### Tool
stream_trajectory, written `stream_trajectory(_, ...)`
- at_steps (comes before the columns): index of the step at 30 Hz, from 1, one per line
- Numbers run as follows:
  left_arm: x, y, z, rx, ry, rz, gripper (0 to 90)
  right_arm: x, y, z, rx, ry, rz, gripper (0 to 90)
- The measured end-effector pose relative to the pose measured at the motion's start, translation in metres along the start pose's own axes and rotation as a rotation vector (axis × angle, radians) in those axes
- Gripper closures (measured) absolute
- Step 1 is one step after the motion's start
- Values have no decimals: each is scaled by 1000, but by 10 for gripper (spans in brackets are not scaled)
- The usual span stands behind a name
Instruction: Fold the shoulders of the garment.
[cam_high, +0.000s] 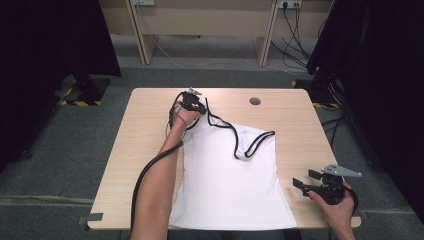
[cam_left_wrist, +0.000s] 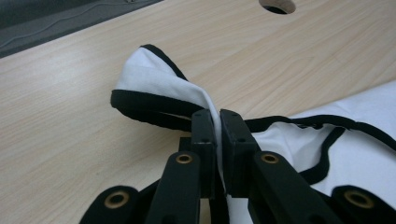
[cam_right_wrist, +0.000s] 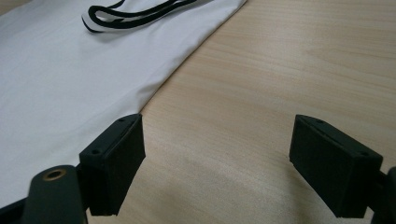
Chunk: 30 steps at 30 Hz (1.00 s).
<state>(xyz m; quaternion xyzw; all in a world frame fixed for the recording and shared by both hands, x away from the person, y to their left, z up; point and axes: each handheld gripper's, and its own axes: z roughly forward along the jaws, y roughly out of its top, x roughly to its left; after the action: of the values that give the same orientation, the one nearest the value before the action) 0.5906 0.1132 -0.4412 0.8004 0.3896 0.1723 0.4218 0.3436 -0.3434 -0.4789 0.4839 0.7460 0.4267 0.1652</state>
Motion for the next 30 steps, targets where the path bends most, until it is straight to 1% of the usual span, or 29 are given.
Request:
stream_trajectory(1, -5, -3, -5, -11, -1, 14, 845, 0, 0, 0, 2, -2, -4, 186)
stream_trajectory(3, -5, -3, -5, -11, -1, 14, 848, 1, 0, 0, 0, -5, -8, 186)
stream_trajectory(4, -11, -7, -11, -23, -1, 31, 848, 1, 0, 0, 0, -5, -8, 186)
stream_trajectory(5, -11, -7, -11, -23, -1, 31, 848, 1, 0, 0, 0, -5, -8, 186)
stream_trajectory(6, -14, -11, -14, -33, 1, 40, 848, 1, 0, 0, 0, -6, -9, 186)
stream_trajectory(8, -14, -11, -14, -33, 1, 40, 848, 1, 0, 0, 1, -7, -7, 186)
stream_trajectory(9, -19, -14, -18, -47, -1, 49, 848, 1, 0, 0, 1, -7, -7, 186)
stream_trajectory(10, -19, -14, -18, -47, -1, 49, 848, 1, 0, 0, 1, -7, -7, 186)
stream_trajectory(11, -26, -18, -21, -58, -4, 65, 848, 1, 0, 0, 1, -5, -6, 186)
stream_trajectory(14, -26, -18, -21, -58, -4, 65, 846, 1, 0, 0, 3, -5, -8, 186)
stream_trajectory(15, -32, -24, -22, -67, -9, 71, 846, 1, 0, 0, 3, -5, -8, 186)
stream_trajectory(16, -32, -24, -22, -67, -9, 71, 846, 1, 0, 0, 3, -5, -8, 186)
stream_trajectory(20, -41, -32, -24, -73, -18, 82, 846, 1, 0, 0, 2, -4, -8, 186)
stream_trajectory(23, -49, -37, -26, -68, -41, 102, 844, 1, 0, 0, 4, -5, -11, 185)
stream_trajectory(26, -55, -41, -28, -67, -43, 119, 841, 1, 0, 0, 4, -5, -9, 185)
stream_trajectory(28, -59, -44, -28, -61, -47, 130, 839, 1, 0, 0, 4, -5, -9, 185)
stream_trajectory(30, -62, -48, -29, -44, -59, 140, 836, 1, 0, 0, 3, -6, -9, 185)
